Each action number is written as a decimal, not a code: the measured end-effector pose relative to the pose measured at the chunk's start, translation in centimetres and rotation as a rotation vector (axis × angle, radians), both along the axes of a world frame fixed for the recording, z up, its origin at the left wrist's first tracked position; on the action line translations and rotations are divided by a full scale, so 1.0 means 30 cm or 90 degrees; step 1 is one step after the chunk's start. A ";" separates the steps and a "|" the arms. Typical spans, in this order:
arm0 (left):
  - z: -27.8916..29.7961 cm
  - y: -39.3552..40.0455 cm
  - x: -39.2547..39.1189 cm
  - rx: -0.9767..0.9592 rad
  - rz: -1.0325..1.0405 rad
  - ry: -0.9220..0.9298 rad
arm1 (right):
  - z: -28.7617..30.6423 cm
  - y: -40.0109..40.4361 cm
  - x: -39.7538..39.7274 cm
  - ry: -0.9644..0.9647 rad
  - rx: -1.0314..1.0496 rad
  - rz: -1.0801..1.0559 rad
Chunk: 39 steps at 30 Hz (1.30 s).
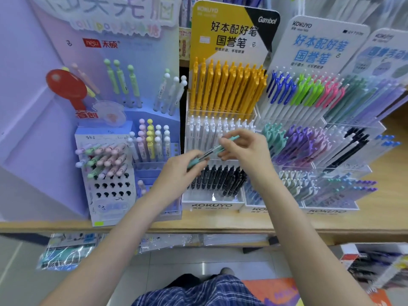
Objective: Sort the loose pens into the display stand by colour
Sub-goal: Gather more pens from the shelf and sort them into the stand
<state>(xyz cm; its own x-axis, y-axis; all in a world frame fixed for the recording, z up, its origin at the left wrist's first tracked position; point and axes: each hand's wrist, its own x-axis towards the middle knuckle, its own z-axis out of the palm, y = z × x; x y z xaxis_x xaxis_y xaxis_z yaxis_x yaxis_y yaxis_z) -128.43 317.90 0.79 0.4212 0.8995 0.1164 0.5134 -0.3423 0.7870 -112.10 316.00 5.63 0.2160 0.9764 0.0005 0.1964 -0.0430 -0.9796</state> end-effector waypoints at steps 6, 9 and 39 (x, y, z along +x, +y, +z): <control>0.032 0.005 0.069 -0.051 -0.036 -0.123 | 0.006 -0.079 0.141 0.291 -0.004 -0.113; 0.030 0.001 0.147 -0.005 -0.074 -0.010 | 0.041 -0.103 0.205 0.123 0.036 -0.186; -0.106 0.059 0.230 0.107 -0.010 0.303 | -0.136 0.021 0.221 -0.636 -0.076 -0.319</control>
<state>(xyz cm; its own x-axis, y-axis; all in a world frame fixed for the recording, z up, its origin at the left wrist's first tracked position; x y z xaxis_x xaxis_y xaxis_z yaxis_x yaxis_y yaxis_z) -121.54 319.67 -2.39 0.4768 0.8775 0.0512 0.7951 -0.4554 0.4005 -105.46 316.62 1.55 0.5392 0.7851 0.3048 0.8254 -0.4208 -0.3764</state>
